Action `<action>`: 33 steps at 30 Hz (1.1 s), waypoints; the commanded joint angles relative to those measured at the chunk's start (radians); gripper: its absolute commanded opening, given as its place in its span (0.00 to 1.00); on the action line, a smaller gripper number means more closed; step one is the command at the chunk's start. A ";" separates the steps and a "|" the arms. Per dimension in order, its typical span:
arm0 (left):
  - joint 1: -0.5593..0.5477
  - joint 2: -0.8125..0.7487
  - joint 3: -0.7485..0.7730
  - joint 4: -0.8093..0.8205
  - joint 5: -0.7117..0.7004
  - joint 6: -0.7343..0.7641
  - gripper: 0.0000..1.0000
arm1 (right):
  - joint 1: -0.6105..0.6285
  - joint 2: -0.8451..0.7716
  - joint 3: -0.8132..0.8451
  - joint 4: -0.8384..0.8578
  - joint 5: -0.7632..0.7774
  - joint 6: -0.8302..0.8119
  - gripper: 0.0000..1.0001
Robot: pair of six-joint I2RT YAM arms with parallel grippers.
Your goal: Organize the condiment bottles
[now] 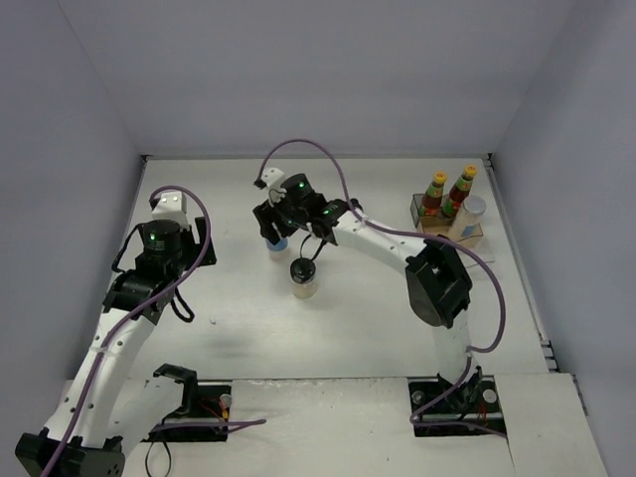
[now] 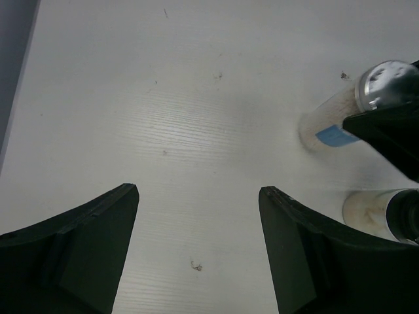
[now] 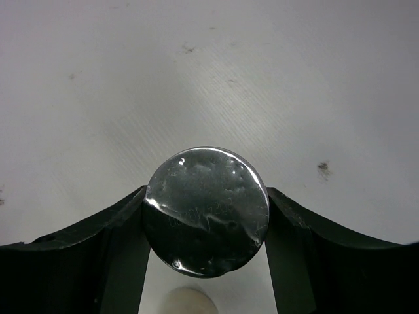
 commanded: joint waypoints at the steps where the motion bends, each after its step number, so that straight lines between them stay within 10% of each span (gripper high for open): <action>1: 0.007 -0.001 0.027 0.065 0.009 -0.009 0.74 | -0.077 -0.223 -0.025 0.137 0.065 0.013 0.08; 17: 0.006 0.016 0.030 0.063 0.028 -0.013 0.74 | -0.485 -0.723 -0.232 -0.015 0.353 0.105 0.05; 33: 0.006 0.016 0.028 0.065 0.032 -0.014 0.74 | -0.720 -0.676 -0.565 0.154 0.408 0.277 0.00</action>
